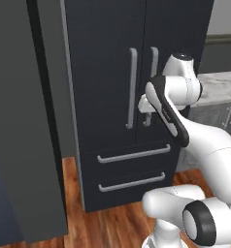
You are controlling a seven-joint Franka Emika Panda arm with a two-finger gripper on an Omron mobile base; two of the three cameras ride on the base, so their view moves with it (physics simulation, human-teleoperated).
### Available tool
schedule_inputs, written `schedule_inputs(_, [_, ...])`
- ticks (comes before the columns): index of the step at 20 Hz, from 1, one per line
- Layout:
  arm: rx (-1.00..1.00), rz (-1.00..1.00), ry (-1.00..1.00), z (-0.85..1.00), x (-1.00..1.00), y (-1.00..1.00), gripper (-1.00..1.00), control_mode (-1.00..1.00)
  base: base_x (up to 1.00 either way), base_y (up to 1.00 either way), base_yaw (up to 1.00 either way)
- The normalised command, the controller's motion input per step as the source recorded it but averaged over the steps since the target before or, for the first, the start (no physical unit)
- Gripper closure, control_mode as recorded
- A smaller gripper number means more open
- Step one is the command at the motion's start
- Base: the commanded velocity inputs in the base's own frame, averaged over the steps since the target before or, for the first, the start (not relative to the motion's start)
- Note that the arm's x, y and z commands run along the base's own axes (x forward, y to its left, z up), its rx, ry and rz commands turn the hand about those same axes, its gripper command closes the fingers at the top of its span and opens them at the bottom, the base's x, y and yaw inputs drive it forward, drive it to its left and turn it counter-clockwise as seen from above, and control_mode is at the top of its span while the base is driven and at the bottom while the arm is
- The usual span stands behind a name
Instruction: Navigate to the fridge.
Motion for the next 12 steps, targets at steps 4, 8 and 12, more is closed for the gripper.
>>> schedule_inputs(4, [0.0, 0.0, 0.0, 0.0, 0.0, 0.0, -1.0, 1.0, 0.94, 0.13, -0.02])
schedule_inputs(8, [0.0, 0.0, 0.0, 0.0, 0.0, 0.0, -1.0, 1.0, 0.36, -0.35, 0.13])
schedule_inputs(12, [0.0, 0.0, 0.0, 0.0, 0.0, 0.0, -1.0, 1.0, 0.27, -0.56, 0.18])
